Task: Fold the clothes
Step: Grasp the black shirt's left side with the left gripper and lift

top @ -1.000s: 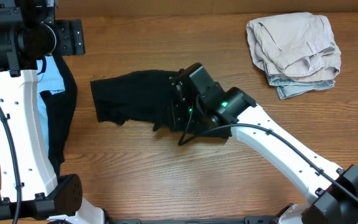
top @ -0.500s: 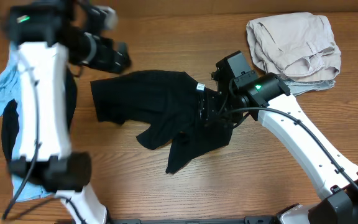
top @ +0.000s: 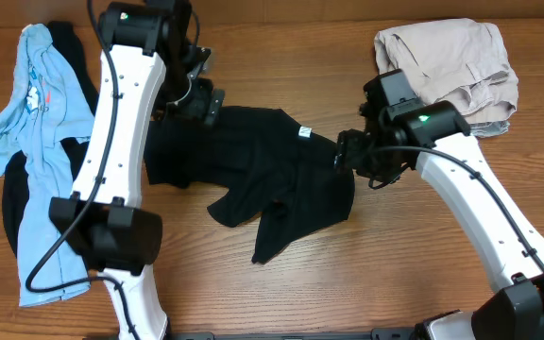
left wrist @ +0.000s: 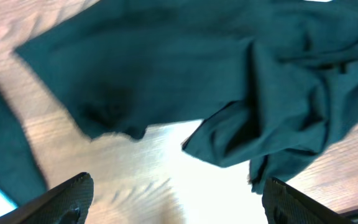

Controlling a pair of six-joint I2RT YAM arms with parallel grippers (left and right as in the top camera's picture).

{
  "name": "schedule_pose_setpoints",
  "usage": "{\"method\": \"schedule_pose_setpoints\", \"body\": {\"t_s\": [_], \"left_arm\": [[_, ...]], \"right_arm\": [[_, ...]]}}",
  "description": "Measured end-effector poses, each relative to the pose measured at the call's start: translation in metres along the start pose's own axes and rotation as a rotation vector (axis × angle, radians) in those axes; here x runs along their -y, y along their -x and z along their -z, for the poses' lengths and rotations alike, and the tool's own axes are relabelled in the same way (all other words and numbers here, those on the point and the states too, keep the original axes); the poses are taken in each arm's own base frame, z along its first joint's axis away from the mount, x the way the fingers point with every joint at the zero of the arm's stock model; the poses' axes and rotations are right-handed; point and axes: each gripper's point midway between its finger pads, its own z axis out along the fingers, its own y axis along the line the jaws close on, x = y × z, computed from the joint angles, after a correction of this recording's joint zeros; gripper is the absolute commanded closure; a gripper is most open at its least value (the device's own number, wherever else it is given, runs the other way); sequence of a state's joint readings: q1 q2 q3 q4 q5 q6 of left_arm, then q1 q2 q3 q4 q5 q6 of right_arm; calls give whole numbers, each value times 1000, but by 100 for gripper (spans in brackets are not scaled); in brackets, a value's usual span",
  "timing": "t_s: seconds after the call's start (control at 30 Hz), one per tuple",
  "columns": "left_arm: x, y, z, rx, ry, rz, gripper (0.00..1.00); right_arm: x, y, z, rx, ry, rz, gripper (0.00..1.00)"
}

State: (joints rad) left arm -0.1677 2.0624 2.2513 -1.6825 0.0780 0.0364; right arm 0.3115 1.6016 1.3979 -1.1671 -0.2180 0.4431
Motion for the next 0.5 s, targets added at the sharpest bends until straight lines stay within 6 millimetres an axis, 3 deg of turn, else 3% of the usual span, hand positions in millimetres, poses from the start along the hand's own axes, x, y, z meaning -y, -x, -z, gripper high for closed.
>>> {"method": "schedule_pose_setpoints", "body": {"t_s": [0.23, 0.5], "left_arm": [[-16, -43, -12, 39, 94, 120, 4], [-12, -87, -72, 95, 52, 169, 0]], "right_arm": [[12, 9, 3, 25, -24, -9, 29], [12, 11, 3, 36, -30, -1, 29]]}}
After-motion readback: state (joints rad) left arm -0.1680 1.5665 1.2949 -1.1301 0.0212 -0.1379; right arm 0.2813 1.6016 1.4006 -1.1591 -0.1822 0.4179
